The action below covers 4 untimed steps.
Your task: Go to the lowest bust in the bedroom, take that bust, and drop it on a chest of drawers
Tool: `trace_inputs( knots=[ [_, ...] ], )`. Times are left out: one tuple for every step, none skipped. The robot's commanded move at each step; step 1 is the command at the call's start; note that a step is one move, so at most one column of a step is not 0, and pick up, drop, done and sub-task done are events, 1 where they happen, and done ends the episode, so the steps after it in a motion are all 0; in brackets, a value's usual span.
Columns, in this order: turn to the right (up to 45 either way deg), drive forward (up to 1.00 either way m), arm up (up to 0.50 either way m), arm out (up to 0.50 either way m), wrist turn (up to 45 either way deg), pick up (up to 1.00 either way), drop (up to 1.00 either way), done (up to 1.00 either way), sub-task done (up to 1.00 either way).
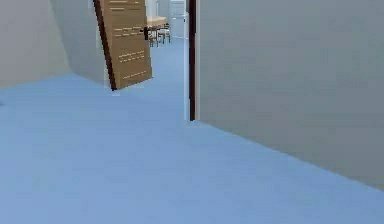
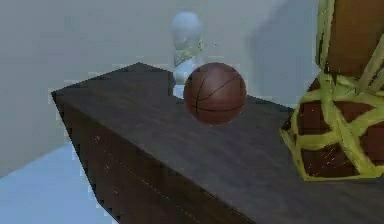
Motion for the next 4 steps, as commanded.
trace_inputs(
  knots=[
    [-45.0,0.0,0.0,0.0,0.0,0.0,0.0,0.0,0.0],
    [-6.0,0.0,0.0,0.0,0.0,0.0,0.0,0.0,0.0],
    [0.0,0.15,0.0,0.0,0.0,0.0,0.0,0.0,0.0],
    [0.0,1.0,0.0,0.0,0.0,0.0,0.0,0.0,0.0]
  ],
)
